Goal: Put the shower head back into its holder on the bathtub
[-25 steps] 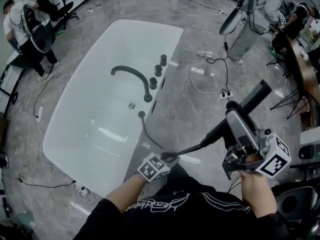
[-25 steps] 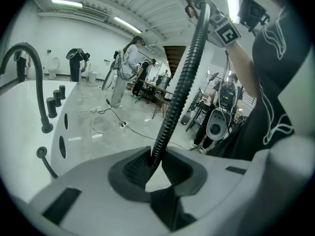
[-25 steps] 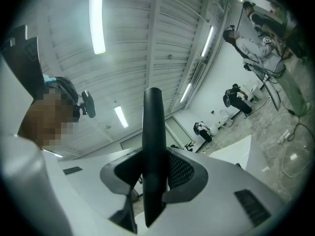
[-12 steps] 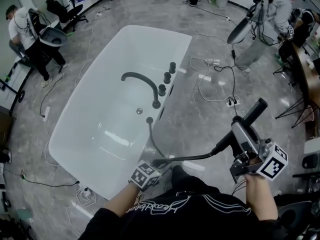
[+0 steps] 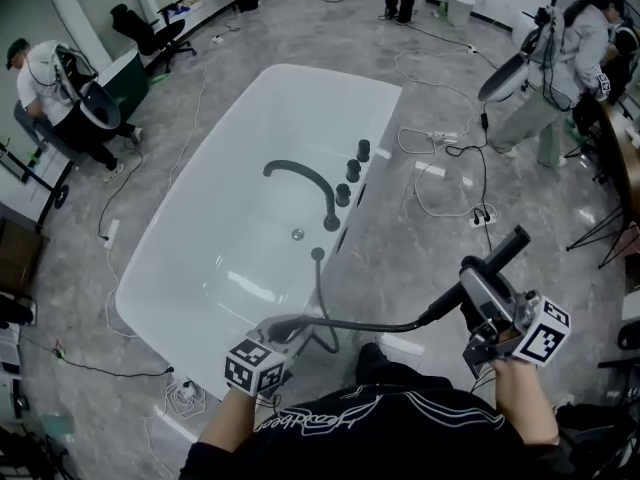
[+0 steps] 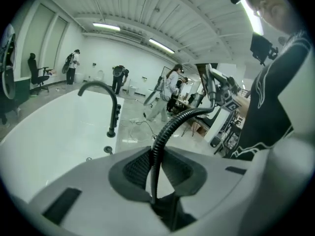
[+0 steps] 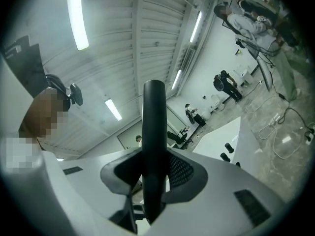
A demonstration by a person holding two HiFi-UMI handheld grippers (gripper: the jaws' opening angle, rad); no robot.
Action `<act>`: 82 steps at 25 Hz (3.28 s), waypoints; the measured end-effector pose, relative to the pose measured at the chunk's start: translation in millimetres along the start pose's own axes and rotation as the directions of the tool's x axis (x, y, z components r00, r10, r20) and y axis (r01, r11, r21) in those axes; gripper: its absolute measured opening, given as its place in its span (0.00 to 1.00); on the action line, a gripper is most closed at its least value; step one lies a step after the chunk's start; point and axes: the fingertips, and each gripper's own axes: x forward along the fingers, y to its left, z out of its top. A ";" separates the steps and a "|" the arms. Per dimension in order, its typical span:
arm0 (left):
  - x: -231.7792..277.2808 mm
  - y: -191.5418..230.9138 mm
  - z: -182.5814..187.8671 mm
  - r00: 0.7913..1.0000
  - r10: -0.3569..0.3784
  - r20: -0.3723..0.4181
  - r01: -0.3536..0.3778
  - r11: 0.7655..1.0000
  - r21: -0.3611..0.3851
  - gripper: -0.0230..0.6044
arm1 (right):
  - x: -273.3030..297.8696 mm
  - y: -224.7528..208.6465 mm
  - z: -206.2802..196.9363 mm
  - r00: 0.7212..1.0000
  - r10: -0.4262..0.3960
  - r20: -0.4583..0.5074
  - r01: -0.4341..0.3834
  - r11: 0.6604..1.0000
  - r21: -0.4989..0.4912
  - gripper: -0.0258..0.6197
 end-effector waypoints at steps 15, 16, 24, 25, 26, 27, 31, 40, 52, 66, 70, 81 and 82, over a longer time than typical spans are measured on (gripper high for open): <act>-102.2 62.6 142.4 0.941 0.243 0.234 -0.265 0.962 0.066 0.14 | 53.2 -12.9 6.8 0.993 0.115 -0.034 -0.115 0.993 0.003 0.23; -105.1 65.1 150.8 0.937 0.252 0.242 -0.278 0.958 0.077 0.14 | 56.9 -13.6 7.9 0.992 0.123 -0.034 -0.123 0.992 0.007 0.23; -114.6 83.8 229.7 0.889 0.321 0.325 -0.389 0.905 0.170 0.14 | 86.3 -23.0 33.5 0.978 0.208 -0.018 -0.208 0.978 0.013 0.23; -114.2 86.3 239.7 0.883 0.328 0.334 -0.401 0.899 0.178 0.14 | 89.6 -24.6 37.8 0.976 0.216 -0.014 -0.216 0.976 0.010 0.23; -114.2 88.6 249.0 0.877 0.336 0.343 -0.413 0.892 0.182 0.14 | 93.1 -26.3 41.4 0.974 0.225 -0.011 -0.225 0.974 0.008 0.23; -114.3 90.5 257.6 0.871 0.344 0.350 -0.425 0.886 0.186 0.14 | 96.8 -28.0 44.4 0.972 0.234 -0.010 -0.234 0.972 0.009 0.23; -112.3 94.6 288.2 0.850 0.367 0.377 -0.467 0.856 0.220 0.14 | 111.8 -36.3 53.4 0.963 0.268 -0.016 -0.267 0.963 0.017 0.23; -110.5 96.7 359.2 0.795 0.395 0.460 -0.551 0.787 0.277 0.14 | 139.1 -41.2 82.4 0.938 0.348 -0.008 -0.348 0.938 -0.002 0.23; -122.0 90.0 422.4 0.754 0.372 0.542 -0.598 0.730 0.331 0.14 | 159.0 -29.1 108.0 0.911 0.411 0.029 -0.410 0.911 -0.049 0.23; -95.7 118.5 378.5 0.792 0.371 0.484 -0.531 0.810 0.247 0.14 | 171.7 -54.4 88.3 0.941 0.336 -0.037 -0.338 0.940 -0.044 0.23; -81.7 133.9 347.2 0.809 0.379 0.450 -0.496 0.850 0.176 0.14 | 176.7 -67.1 76.2 0.950 0.303 -0.071 -0.305 0.952 -0.017 0.23; -50.9 162.9 271.5 0.847 0.390 0.361 -0.429 0.903 0.032 0.14 | 186.4 -82.4 57.5 0.957 0.266 -0.117 -0.265 0.964 0.028 0.23; -48.7 164.4 265.7 0.850 0.389 0.356 -0.423 0.906 0.021 0.14 | 186.9 -83.0 56.3 0.956 0.267 -0.120 -0.265 0.964 0.030 0.23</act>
